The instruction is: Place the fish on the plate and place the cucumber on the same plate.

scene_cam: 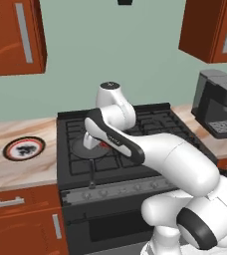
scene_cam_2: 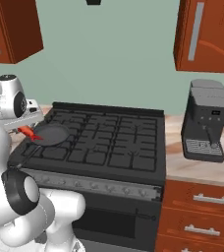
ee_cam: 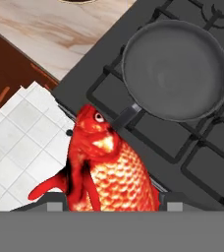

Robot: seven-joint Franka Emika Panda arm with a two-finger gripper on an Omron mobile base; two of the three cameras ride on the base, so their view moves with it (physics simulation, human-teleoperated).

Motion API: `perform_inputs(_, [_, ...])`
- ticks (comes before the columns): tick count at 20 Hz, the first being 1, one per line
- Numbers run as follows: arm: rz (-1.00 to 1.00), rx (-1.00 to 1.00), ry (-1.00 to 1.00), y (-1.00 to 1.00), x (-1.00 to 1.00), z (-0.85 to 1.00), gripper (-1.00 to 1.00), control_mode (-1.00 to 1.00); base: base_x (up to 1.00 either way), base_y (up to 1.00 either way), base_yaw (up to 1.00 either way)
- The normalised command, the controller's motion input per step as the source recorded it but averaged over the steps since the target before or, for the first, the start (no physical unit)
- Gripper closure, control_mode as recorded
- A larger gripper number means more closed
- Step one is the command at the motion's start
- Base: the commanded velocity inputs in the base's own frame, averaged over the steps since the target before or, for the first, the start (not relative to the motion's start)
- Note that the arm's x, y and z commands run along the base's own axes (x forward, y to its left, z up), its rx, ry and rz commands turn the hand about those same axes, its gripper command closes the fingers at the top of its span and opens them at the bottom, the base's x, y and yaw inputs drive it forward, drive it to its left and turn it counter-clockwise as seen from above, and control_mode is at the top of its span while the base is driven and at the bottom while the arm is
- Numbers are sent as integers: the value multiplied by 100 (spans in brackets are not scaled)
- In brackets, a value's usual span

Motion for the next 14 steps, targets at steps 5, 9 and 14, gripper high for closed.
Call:
perform_inputs(5, [0, 0, 0, 0, 0, 0, 100, 100, -4, 65, -7])
perform_inputs(9, [0, 0, 0, 0, 0, 0, 100, 100, 0, 64, -7])
perform_inputs(14, [0, 0, 0, 0, 0, 0, 100, 100, 1, 70, -8])
